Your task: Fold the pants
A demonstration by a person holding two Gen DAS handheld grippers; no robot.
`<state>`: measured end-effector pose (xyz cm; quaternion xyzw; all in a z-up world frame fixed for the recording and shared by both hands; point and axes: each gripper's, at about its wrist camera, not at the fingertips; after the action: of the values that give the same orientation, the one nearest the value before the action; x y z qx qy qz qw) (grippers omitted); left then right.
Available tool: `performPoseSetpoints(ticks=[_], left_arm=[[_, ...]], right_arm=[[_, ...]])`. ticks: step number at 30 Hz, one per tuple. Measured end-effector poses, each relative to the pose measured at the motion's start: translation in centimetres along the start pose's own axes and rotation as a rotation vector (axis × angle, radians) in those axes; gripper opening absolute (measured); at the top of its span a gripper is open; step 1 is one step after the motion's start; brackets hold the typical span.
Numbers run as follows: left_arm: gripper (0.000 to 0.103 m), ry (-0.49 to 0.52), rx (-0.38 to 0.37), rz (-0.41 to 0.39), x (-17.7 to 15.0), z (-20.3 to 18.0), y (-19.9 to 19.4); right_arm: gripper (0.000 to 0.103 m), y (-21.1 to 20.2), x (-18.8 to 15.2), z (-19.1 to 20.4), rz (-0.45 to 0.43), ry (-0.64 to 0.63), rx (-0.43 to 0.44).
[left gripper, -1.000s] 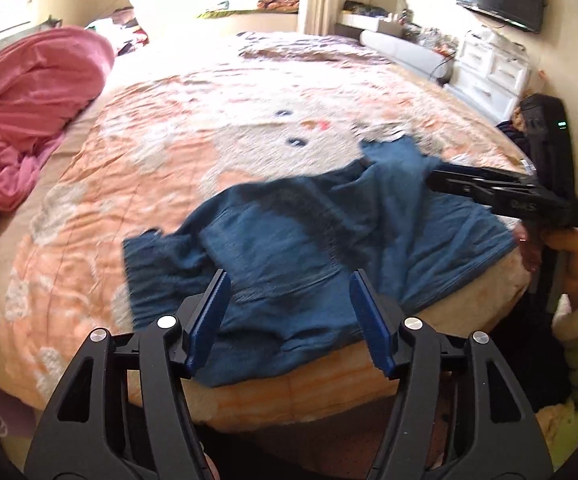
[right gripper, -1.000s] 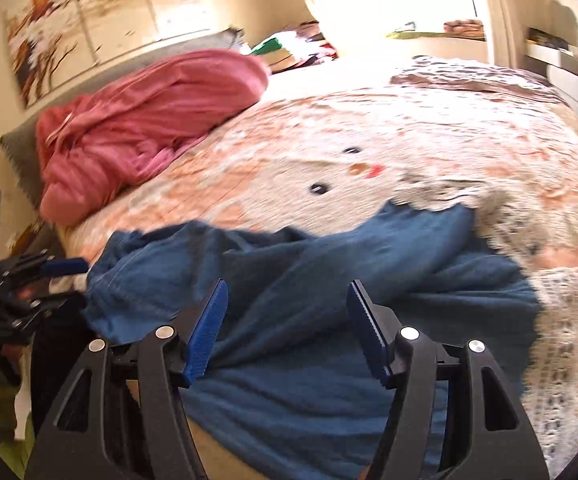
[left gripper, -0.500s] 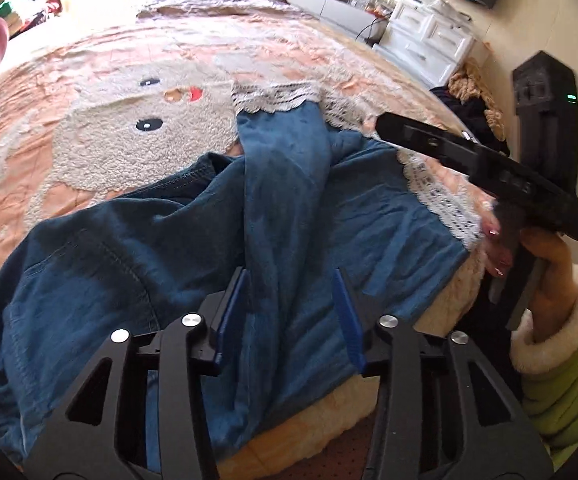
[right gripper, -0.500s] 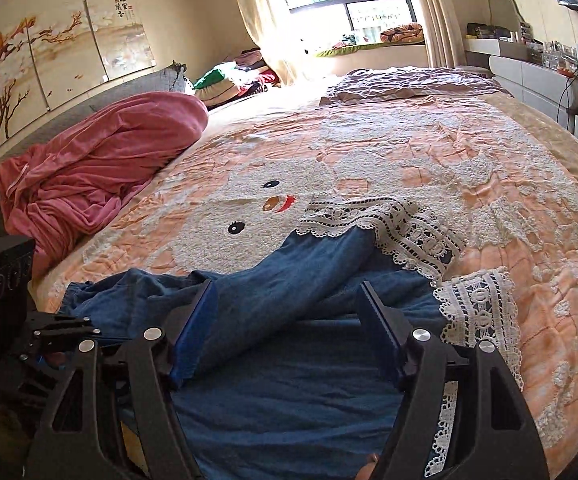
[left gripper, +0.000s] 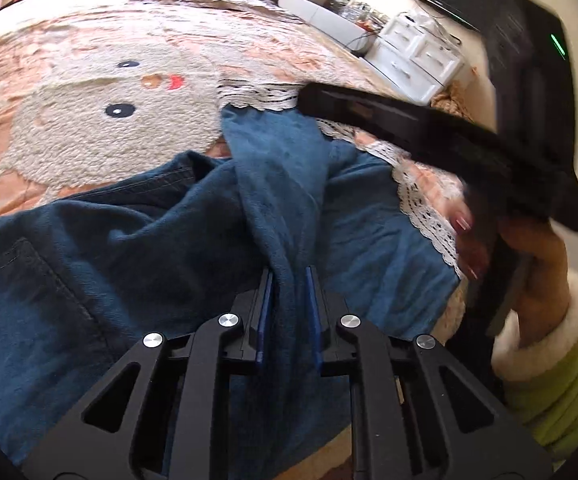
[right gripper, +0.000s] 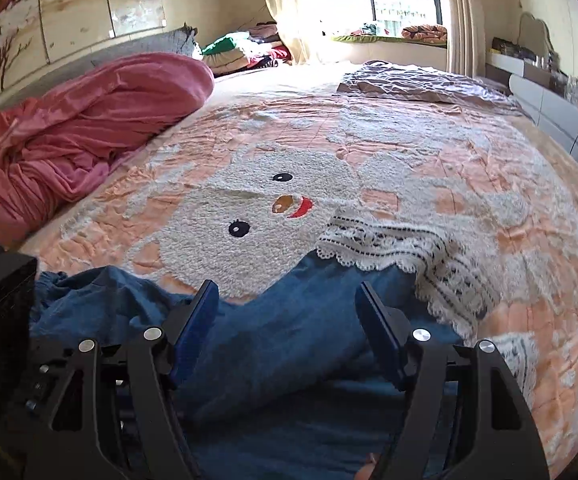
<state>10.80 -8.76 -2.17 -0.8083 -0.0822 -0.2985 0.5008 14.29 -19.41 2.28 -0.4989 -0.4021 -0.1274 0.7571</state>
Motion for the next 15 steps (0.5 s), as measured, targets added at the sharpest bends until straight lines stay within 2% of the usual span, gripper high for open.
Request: performPoseSetpoints(ticks=[4,6,11,13,15], left_arm=[[0.009,0.011,-0.015,-0.002,-0.5,-0.7,0.2],[0.009,0.011,-0.023,0.0,-0.8,-0.9,0.4],[0.009,0.029,-0.013,-0.018,-0.9,-1.3,0.5],[0.009,0.031,-0.006,-0.027,-0.7,-1.3,0.5],[0.009,0.028,0.002,-0.032,-0.7,-1.1,0.6]], right_arm=[[0.069,5.3,2.9,-0.6,0.128,0.049,-0.037],[0.069,7.8,4.0,-1.0,0.173,0.055,-0.107],[0.067,12.4,4.7,-3.0,0.279,0.106,-0.209],[0.046,13.2,4.4,-3.5,0.289,0.095,-0.238],[0.03,13.1,4.2,-3.9,0.277,0.073,-0.242]])
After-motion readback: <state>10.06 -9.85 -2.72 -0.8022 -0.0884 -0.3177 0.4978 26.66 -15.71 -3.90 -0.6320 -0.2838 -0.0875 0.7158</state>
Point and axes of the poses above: each gripper's, at about its wrist camera, not at the fingertips, and y roughly the way its jaws point, z to its left, x to its top, and after that the axes turned 7 degrees about x, right-handed
